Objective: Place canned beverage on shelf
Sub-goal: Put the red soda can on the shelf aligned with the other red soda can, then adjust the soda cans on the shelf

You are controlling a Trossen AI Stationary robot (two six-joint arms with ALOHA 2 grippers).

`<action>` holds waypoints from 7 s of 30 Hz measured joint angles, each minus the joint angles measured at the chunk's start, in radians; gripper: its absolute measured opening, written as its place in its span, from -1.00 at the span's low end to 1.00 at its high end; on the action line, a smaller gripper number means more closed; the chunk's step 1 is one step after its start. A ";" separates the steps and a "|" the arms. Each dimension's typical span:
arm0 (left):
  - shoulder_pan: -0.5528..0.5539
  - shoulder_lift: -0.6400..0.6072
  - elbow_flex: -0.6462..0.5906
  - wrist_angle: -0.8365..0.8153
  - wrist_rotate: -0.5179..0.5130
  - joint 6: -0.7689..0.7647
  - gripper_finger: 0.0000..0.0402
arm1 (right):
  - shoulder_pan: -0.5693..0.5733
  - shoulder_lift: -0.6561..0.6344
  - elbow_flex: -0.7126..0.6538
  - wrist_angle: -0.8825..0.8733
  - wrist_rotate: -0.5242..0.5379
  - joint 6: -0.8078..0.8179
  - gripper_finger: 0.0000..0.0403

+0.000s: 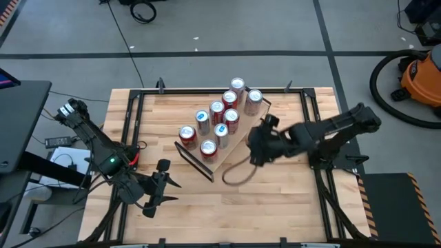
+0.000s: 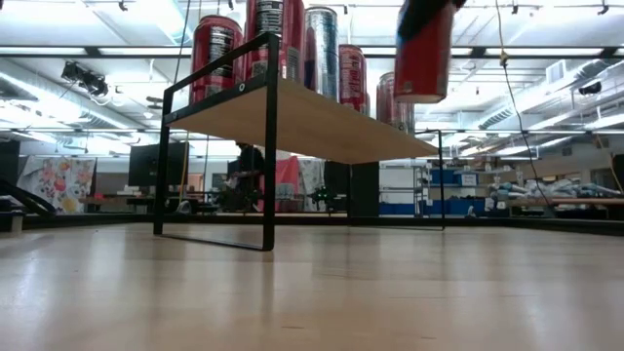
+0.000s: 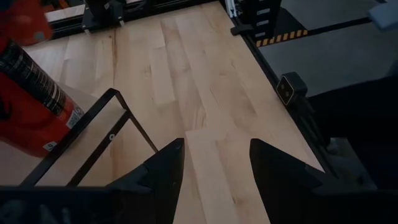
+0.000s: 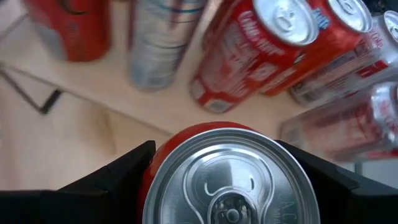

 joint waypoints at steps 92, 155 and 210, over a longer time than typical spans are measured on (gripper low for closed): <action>0.000 0.000 0.000 0.004 0.000 -0.043 -0.04 | -0.072 -0.020 -0.010 -0.059 0.040 -0.058 0.73; 0.246 0.000 0.000 0.197 -0.052 0.124 -0.04 | -0.331 -0.319 -0.955 1.444 -0.029 -0.733 0.73; 0.910 -0.076 0.146 0.518 0.177 0.966 -0.04 | -0.466 -0.587 -0.702 1.320 -0.411 -0.909 0.73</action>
